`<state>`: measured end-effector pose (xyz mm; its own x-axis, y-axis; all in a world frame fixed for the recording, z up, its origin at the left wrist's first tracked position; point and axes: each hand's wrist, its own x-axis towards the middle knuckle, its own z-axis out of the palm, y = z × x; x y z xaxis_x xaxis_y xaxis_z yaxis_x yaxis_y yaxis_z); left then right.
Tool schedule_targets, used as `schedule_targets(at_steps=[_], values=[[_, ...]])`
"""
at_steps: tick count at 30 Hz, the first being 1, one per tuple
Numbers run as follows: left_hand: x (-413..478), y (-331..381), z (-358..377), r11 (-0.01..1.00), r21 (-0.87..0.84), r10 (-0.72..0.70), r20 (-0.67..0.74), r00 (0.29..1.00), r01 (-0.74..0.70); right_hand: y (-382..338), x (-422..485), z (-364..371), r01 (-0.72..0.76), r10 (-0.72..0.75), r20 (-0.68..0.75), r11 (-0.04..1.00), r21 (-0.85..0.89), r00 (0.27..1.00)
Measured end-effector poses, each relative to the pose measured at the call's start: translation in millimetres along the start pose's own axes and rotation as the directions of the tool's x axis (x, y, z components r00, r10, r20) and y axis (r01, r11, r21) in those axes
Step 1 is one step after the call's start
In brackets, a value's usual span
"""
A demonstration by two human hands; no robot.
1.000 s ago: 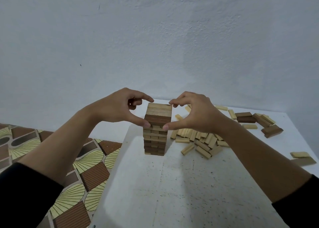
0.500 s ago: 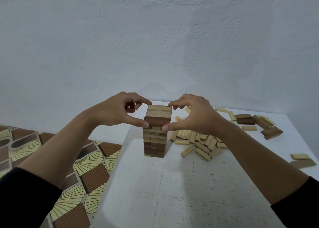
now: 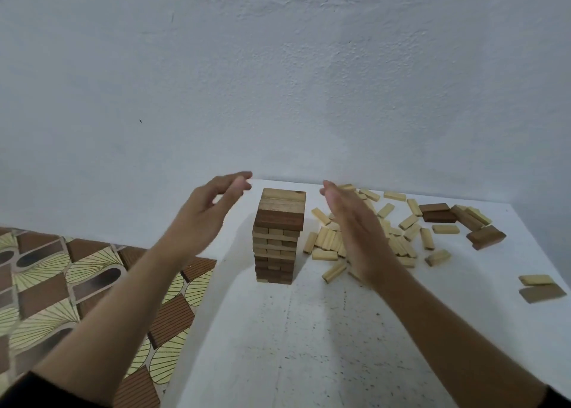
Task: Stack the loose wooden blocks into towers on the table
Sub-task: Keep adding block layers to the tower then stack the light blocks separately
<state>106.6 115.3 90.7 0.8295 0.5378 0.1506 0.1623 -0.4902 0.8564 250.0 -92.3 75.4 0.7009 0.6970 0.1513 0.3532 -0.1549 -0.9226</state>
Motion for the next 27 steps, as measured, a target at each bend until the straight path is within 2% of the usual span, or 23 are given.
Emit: schedule_targets(at_steps=[2, 5, 16, 27], values=[[-21, 0, 18, 0.992, -0.091, -0.09, -0.047, 0.995, 0.086, 5, -13, 14, -0.024, 0.023, 0.028, 0.999, 0.026, 0.999], [-42, 1, 39, 0.981, -0.119, -0.163, -0.054, 0.985, 0.156, 8, -23, 32, -0.032, 0.029, 0.059, 0.998, 0.054, 0.998], [-50, 10, 64, 0.935, -0.287, -0.234, -0.063, 0.97, 0.207, 9, -25, 51, -0.014, 0.005, 0.069, 0.991, 0.131, 0.998], [-49, 15, 68, 0.921, -0.328, -0.237, -0.037, 0.971, 0.213, 8, -26, 59, -0.024, 0.01, 0.093, 0.988, 0.15, 0.996]])
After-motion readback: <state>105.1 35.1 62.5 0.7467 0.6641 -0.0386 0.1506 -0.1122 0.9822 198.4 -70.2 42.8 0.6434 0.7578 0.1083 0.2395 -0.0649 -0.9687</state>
